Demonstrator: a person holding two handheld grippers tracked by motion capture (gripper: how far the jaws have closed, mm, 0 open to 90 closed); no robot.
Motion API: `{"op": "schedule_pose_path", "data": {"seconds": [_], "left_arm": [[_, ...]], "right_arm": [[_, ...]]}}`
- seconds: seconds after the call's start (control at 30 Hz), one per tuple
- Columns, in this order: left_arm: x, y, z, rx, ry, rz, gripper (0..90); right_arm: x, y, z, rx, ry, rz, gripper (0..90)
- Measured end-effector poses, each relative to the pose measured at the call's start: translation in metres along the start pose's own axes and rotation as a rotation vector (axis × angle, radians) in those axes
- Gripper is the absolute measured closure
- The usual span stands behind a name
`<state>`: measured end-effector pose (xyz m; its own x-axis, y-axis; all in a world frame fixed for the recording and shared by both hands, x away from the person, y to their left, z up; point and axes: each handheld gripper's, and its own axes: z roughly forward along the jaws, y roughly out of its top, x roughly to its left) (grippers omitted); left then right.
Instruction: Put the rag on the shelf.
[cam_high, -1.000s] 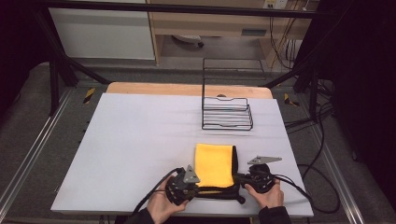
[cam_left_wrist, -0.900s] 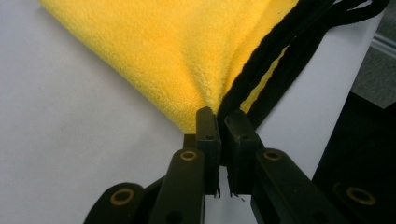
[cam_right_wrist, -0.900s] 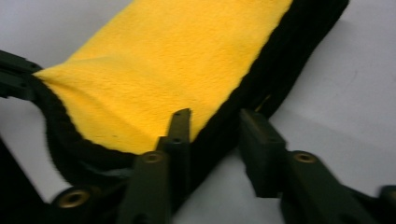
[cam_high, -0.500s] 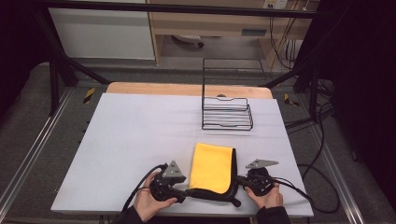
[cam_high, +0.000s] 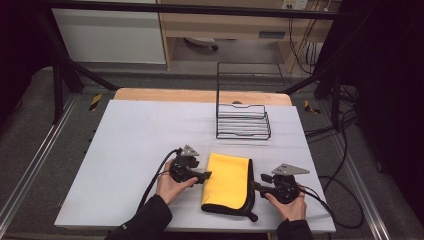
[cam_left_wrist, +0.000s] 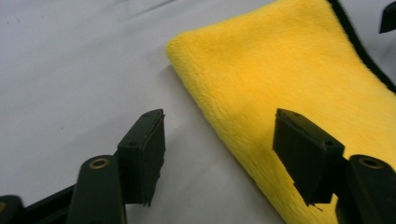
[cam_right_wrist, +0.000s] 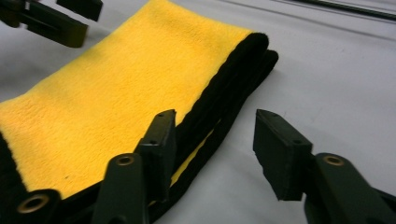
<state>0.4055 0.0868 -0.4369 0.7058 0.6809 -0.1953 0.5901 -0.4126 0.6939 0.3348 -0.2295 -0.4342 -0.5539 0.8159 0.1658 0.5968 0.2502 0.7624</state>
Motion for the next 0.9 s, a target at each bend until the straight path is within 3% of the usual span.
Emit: {"op": "schedule_pose_path", "data": {"seconds": [0.17,0.33,0.5,0.73,0.8,0.9], "left_arm": [[0.000,0.003,0.013,0.017,-0.008,0.002,46.2],[-0.005,0.003,0.014,0.026,-0.030,0.014,60.0],[-0.008,0.001,0.015,0.032,-0.041,0.022,66.1],[-0.005,0.000,0.016,0.036,-0.078,-0.001,71.4],[-0.005,0.000,0.016,0.040,-0.086,-0.007,72.9],[-0.004,0.000,0.016,0.046,-0.097,-0.020,74.8]], "right_arm": [[-0.006,0.003,0.011,0.009,-0.009,0.010,37.6],[-0.010,0.010,0.027,0.033,0.014,0.051,36.8],[-0.010,0.012,0.040,0.085,0.015,0.066,37.8],[-0.002,0.011,0.040,0.100,0.051,0.112,44.3],[0.000,0.012,0.040,0.112,0.050,0.114,50.2],[0.001,0.012,0.041,0.116,0.062,0.158,57.2]]}}
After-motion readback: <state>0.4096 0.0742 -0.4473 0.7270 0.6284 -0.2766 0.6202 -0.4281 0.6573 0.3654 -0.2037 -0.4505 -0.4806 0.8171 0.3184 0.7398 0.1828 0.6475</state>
